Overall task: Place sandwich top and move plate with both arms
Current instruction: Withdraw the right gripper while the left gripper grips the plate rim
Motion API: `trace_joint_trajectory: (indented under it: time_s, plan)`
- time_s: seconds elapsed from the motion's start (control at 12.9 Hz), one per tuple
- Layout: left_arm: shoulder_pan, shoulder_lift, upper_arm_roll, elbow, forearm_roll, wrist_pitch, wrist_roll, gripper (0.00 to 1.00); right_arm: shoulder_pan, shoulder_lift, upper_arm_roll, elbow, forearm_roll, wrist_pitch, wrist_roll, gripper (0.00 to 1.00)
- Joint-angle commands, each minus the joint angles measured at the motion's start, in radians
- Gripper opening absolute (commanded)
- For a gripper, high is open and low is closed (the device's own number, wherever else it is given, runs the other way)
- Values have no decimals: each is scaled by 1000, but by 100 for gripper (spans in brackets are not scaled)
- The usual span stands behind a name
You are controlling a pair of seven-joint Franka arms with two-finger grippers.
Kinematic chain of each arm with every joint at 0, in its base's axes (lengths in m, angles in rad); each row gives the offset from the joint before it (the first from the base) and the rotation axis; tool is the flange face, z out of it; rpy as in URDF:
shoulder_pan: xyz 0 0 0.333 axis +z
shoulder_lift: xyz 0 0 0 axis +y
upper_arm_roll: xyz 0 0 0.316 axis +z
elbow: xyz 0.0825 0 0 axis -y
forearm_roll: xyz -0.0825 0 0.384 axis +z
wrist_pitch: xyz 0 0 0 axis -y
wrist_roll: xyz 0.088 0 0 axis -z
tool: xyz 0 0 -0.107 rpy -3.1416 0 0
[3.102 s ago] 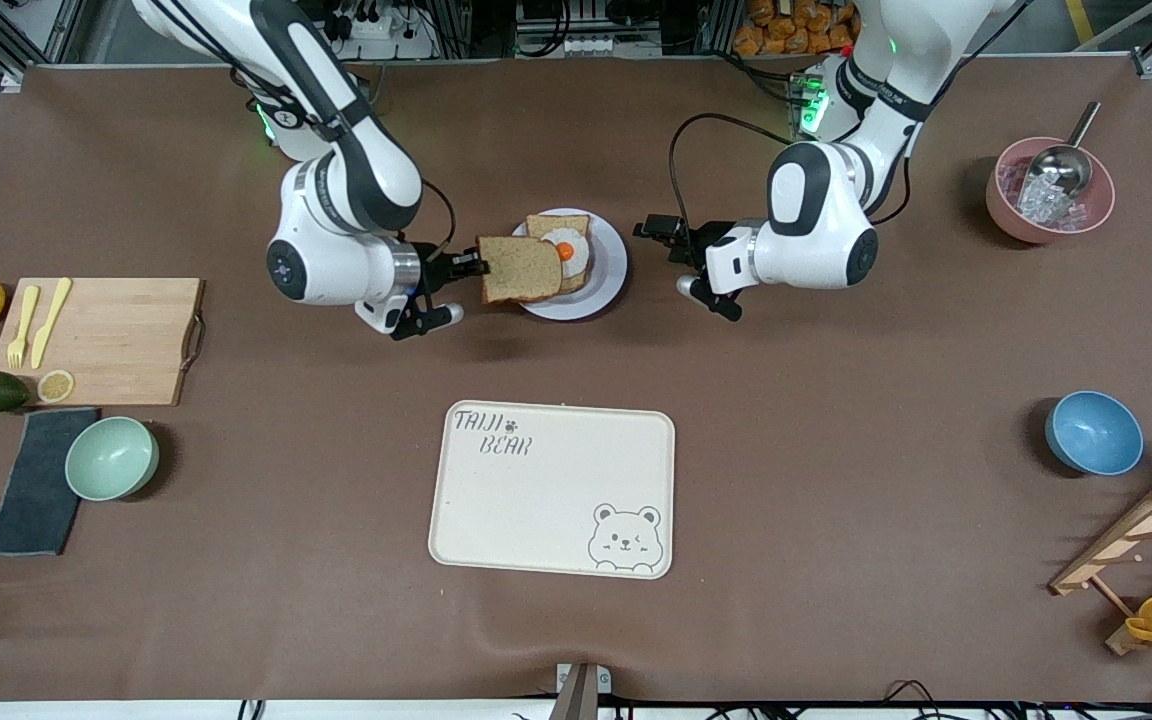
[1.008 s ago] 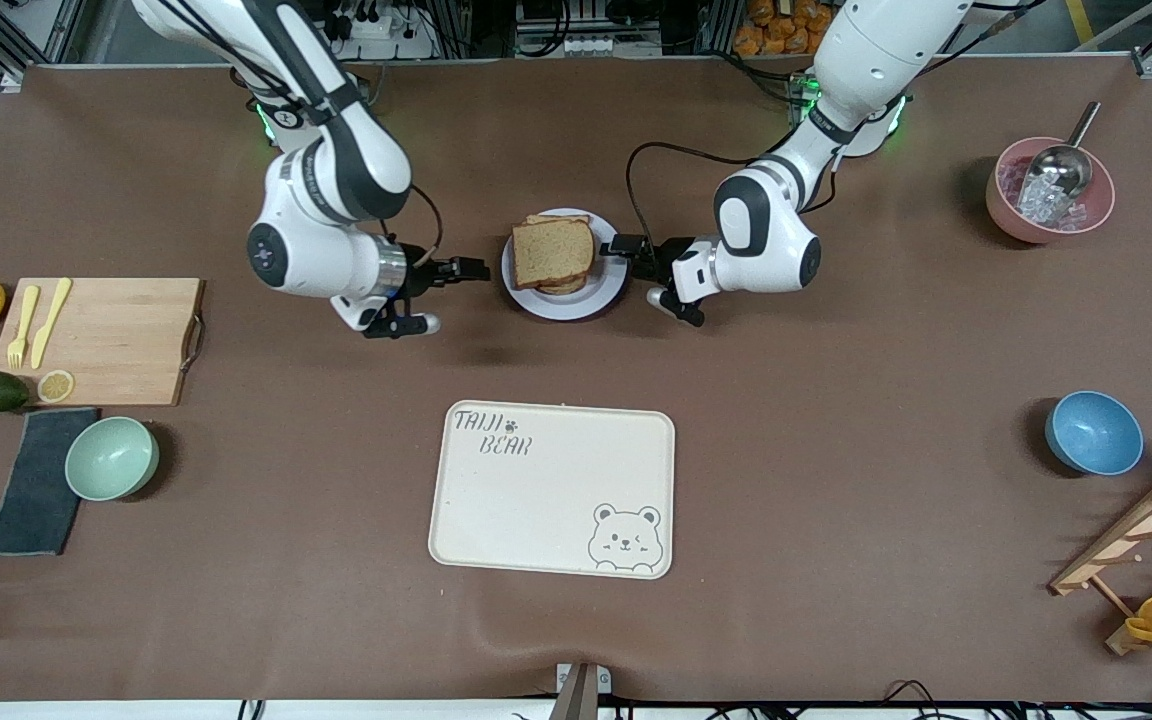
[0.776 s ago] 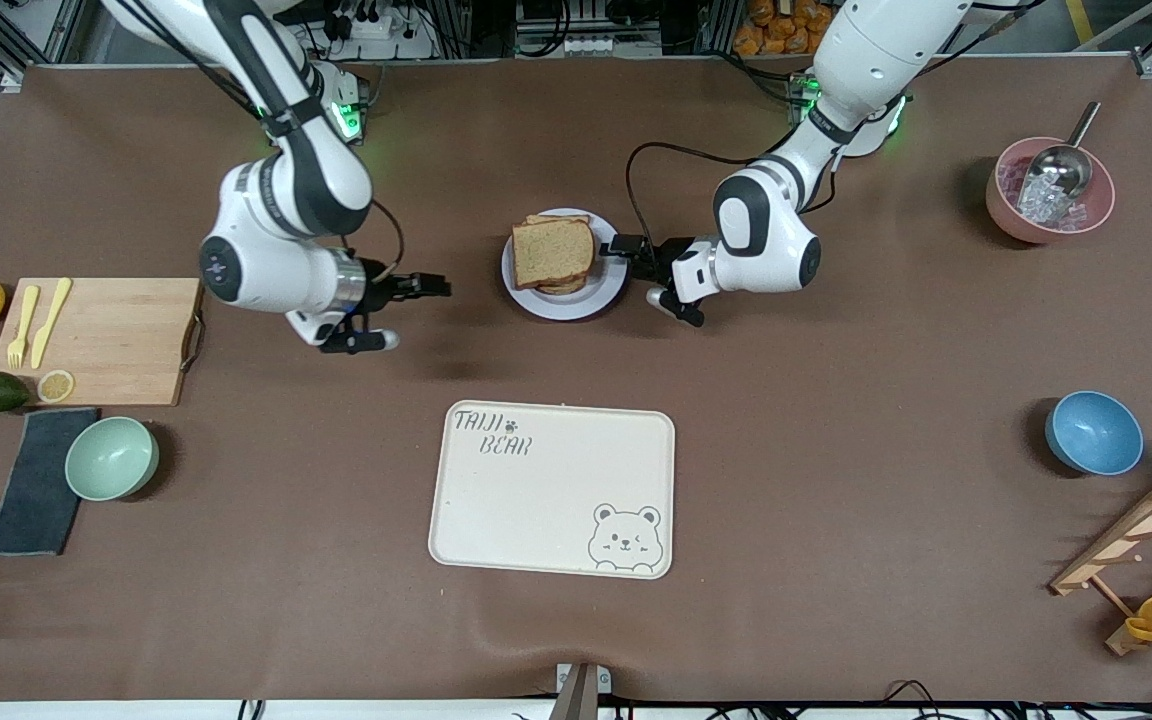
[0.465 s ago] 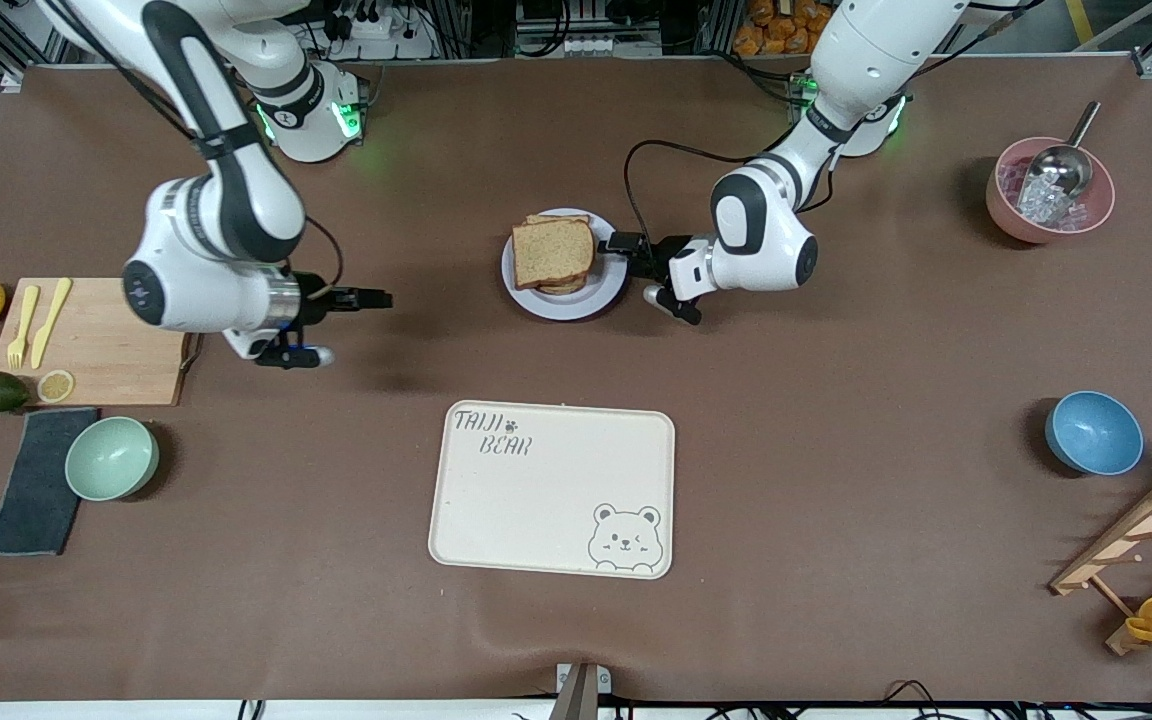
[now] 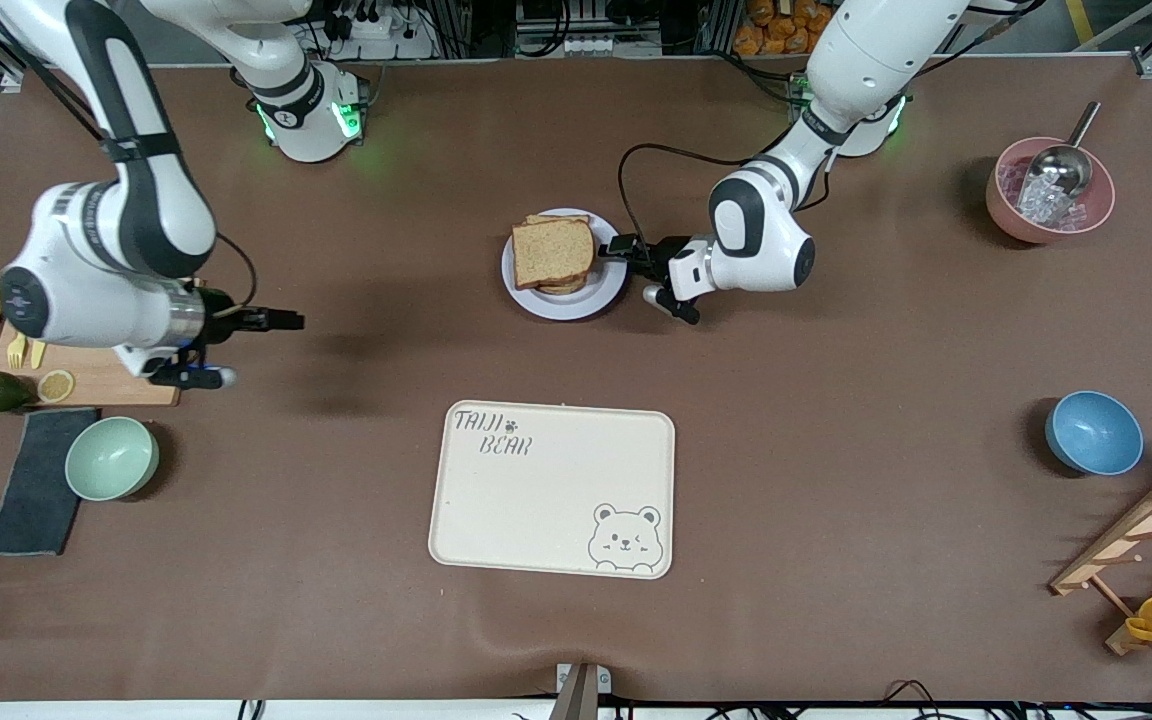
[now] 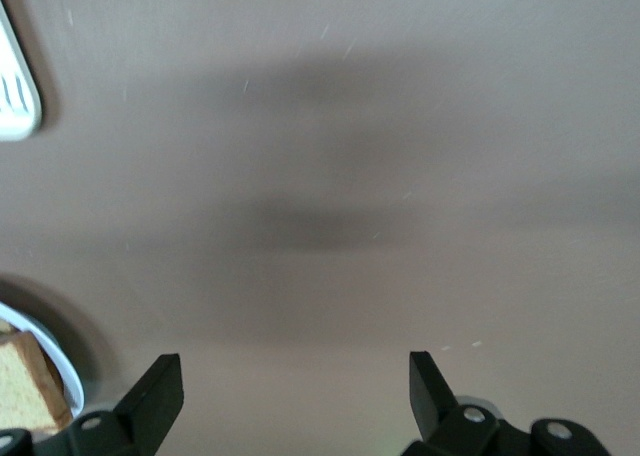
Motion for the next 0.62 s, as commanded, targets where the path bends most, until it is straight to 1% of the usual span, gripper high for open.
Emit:
trace_joint_trajectory:
  time_s: [0.0, 0.23, 0.31, 0.39, 0.54]
  plan:
    - [-19, 28, -1, 3, -95, 16, 117, 0, -49, -17, 25, 154, -58, -155, 10, 100]
    - [-19, 32, -1, 5, -96, 22, 123, 0, -61, -31, 18, 356, -69, -411, 22, 100]
    - [-16, 30, -1, 8, -96, 22, 125, 0, -61, -46, 16, 414, -93, -468, 24, 100]
    - [-6, 25, -3, 10, -96, 21, 125, 0, -61, -81, 18, 439, -124, -485, 39, 100]
    - [7, 4, -3, 8, -98, 21, 122, 0, -57, -158, 25, 440, -153, -482, 59, 100]
